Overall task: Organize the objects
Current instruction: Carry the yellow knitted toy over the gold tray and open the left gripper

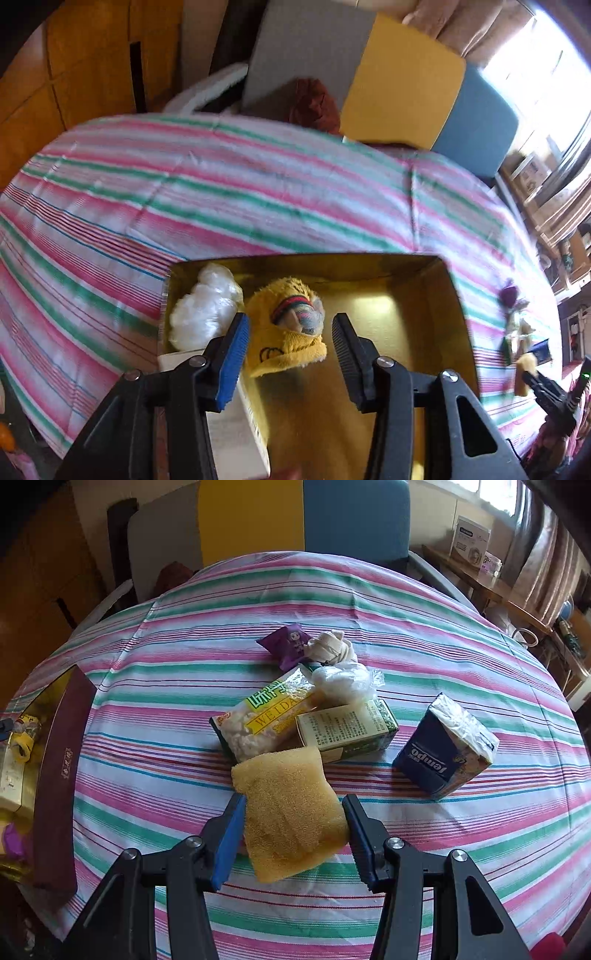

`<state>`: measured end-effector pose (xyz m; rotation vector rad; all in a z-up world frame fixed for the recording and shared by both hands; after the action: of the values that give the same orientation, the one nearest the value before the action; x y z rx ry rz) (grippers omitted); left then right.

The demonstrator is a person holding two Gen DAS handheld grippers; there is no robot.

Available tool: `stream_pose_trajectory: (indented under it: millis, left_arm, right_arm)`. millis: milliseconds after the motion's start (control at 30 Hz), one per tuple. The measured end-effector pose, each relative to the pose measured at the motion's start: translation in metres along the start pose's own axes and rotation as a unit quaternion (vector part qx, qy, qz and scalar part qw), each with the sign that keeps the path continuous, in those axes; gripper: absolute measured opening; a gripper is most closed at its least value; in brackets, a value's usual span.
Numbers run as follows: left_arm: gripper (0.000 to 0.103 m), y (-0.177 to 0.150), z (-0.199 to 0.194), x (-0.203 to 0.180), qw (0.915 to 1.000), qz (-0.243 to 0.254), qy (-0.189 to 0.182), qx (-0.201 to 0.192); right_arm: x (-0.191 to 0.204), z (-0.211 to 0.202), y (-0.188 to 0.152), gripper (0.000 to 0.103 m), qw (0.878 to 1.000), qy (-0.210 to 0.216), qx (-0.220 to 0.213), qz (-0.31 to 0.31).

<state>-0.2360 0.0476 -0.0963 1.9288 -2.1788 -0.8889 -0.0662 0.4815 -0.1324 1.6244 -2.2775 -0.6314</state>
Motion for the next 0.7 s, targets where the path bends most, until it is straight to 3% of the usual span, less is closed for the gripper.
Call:
stream_pose_trajectory:
  millis: [167,333,533,700]
  left_arm:
    - [0.047,-0.019,-0.055,0.0,0.9983,0.015,-0.014,-0.054]
    - [0.047,-0.051,-0.084,0.017,0.9973,0.02,-0.013,-0.069]
    - [0.047,-0.075,-0.096,0.044,0.9969,-0.018,-0.028,-0.072]
    - [0.047,-0.086,-0.106,0.053,0.9957,-0.026,-0.037,-0.081]
  right_arm:
    - [0.014,-0.009,-0.002,0.053,0.999,0.041,-0.005,0.005]
    - [0.047,-0.041,0.001,0.053,0.996,0.082,-0.019,0.017]
    - [0.171,-0.107,0.019,0.053,0.983,0.154,-0.057,-0.084]
    - [0.282,-0.099,0.015,0.054,0.971,0.196,-0.011,-0.139]
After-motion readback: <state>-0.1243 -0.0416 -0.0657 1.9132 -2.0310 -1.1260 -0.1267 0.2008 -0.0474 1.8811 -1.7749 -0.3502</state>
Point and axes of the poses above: each gripper's, at about its wrist camera, not at the fingertips, and z roughly the way its jaws point, x to its left, y to its top, the point moved 5 cm from there along z, roughly the way its jaws point, and after that the axes turned 6 degrees about -y, right-handed, at the moved point
